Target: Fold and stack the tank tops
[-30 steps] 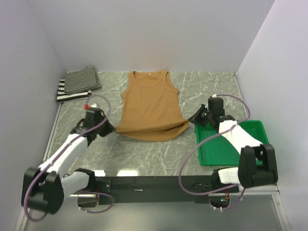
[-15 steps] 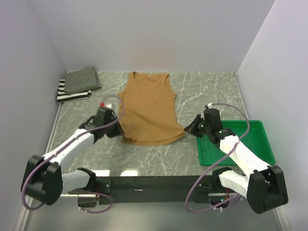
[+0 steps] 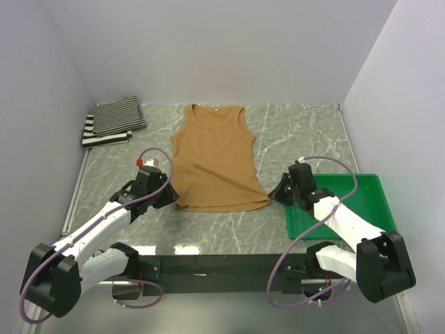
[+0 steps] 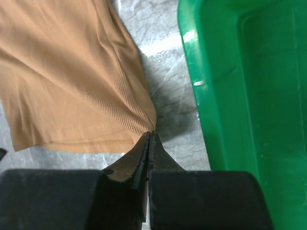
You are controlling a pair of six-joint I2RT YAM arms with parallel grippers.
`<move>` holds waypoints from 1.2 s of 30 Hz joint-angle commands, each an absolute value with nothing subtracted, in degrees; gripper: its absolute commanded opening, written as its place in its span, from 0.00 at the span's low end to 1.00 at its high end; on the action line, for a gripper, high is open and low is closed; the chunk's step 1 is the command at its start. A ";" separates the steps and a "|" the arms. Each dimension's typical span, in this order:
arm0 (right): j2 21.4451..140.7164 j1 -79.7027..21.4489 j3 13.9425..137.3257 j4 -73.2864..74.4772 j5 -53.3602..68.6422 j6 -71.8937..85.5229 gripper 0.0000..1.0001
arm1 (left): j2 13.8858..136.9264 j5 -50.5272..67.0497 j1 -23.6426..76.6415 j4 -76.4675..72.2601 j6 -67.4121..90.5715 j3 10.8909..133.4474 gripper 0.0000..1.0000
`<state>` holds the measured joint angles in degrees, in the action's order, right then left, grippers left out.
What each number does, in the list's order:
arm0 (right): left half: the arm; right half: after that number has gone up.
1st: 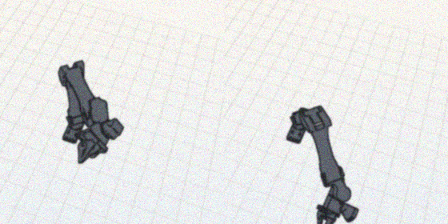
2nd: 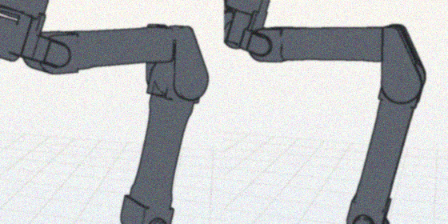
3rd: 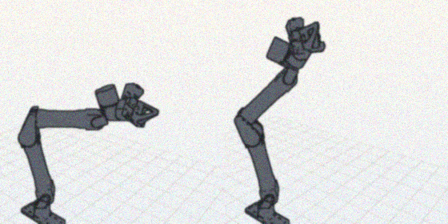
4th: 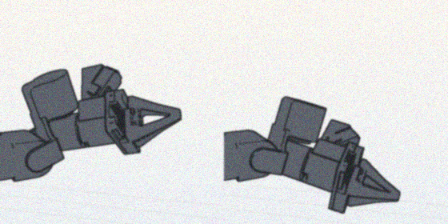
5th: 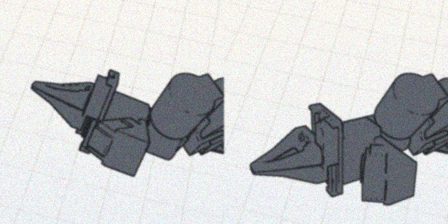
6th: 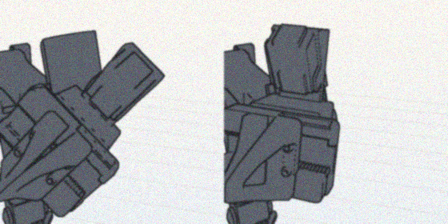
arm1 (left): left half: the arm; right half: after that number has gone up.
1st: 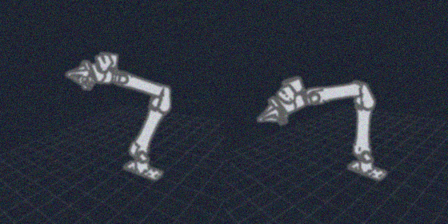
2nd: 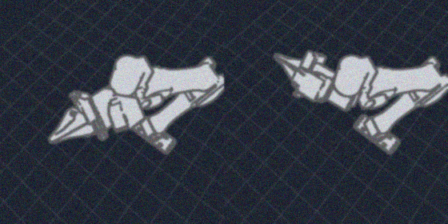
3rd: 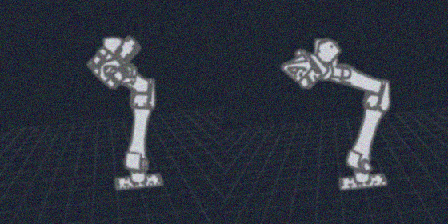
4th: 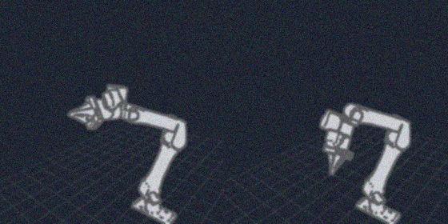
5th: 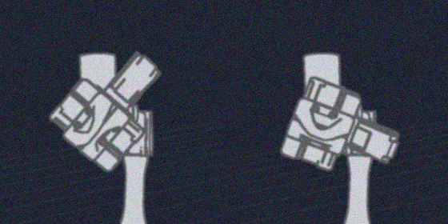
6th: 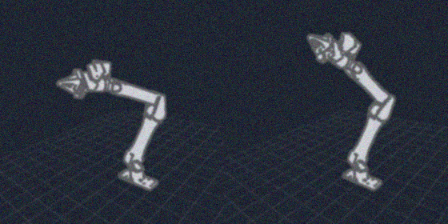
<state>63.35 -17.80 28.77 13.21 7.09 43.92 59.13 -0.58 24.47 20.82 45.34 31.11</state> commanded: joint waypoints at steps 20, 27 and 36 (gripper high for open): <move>61.26 -18.02 30.50 14.32 2.38 43.94 0.00 | 70.48 2.02 23.82 10.81 46.67 33.84 0.04; 62.14 -18.10 31.29 14.59 1.58 43.86 0.00 | 71.27 2.99 24.34 12.22 44.65 37.70 0.06; 62.49 -18.02 31.73 14.59 1.58 43.77 0.00 | 76.72 3.51 24.43 10.64 43.42 38.23 0.10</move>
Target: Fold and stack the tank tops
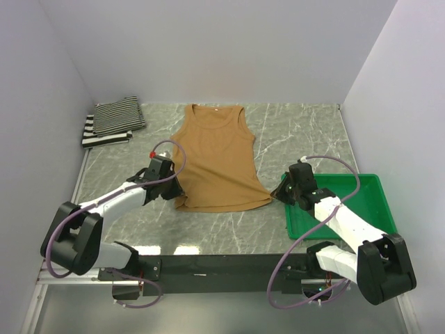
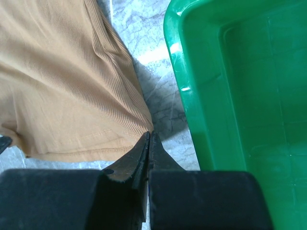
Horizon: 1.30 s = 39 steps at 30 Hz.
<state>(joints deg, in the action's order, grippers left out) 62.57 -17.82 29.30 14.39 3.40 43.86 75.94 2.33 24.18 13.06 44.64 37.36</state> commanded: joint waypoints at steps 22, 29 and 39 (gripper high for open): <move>62.40 -18.11 31.91 14.94 1.05 43.59 0.00 | 60.74 -1.41 24.70 14.51 58.17 33.49 0.31; 62.58 -18.19 31.90 14.76 1.23 43.59 0.00 | 58.36 -3.16 24.70 14.42 69.69 28.13 0.28; 62.84 -18.19 31.73 14.41 1.49 43.86 0.00 | 61.16 -4.83 24.79 14.15 74.26 27.42 0.35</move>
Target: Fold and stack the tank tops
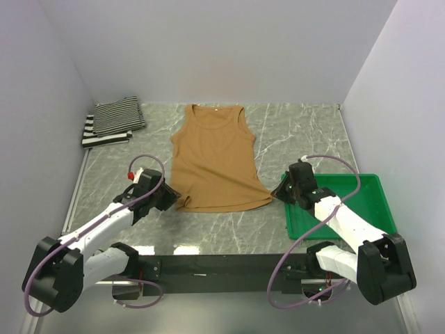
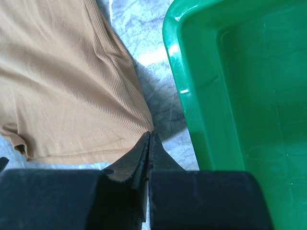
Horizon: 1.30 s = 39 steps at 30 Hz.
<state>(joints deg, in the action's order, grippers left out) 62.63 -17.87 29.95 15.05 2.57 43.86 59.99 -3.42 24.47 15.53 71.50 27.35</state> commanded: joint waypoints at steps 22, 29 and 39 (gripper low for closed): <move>62.93 -18.19 31.11 13.80 1.58 43.77 0.00 | 68.55 -1.50 24.79 5.37 74.09 25.49 0.35; 63.11 -18.11 30.67 13.45 1.67 43.77 0.00 | 70.40 -0.70 24.79 3.96 73.83 24.96 0.30; 62.75 -18.19 31.02 14.06 1.23 43.51 0.00 | 66.28 -3.51 24.70 10.00 71.46 26.98 0.09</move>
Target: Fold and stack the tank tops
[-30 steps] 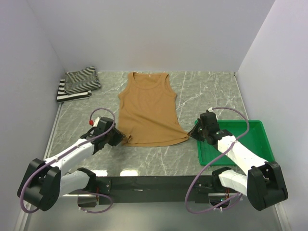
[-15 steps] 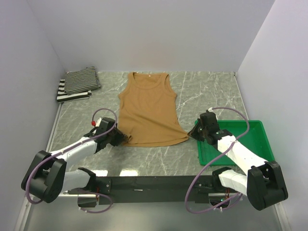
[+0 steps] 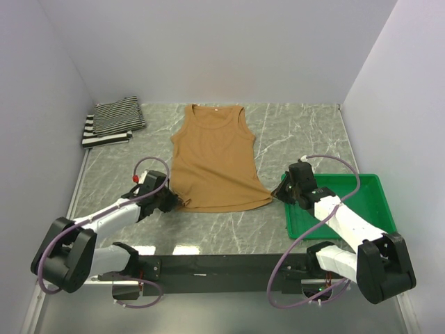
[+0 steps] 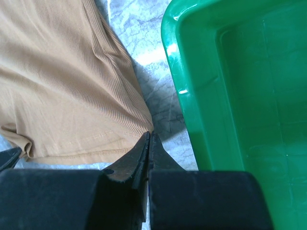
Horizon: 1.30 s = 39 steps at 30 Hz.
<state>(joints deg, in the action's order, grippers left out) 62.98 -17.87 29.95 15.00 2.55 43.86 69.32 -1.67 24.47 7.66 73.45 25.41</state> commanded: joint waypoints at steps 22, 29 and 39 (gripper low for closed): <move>54.07 -16.70 36.47 23.01 2.72 42.10 0.00 | 40.88 -1.05 4.57 33.48 51.60 39.60 0.01; 43.00 -16.52 54.18 28.91 12.38 41.92 0.00 | 40.16 3.68 4.48 35.69 46.85 61.76 0.00; 42.62 -16.52 85.85 29.79 15.47 43.95 0.00 | 46.75 8.00 4.48 33.66 49.22 91.04 0.01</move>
<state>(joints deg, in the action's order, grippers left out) 41.74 -16.84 79.85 29.71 14.31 43.66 44.62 6.68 4.80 34.52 49.21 86.65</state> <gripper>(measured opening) 0.005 0.022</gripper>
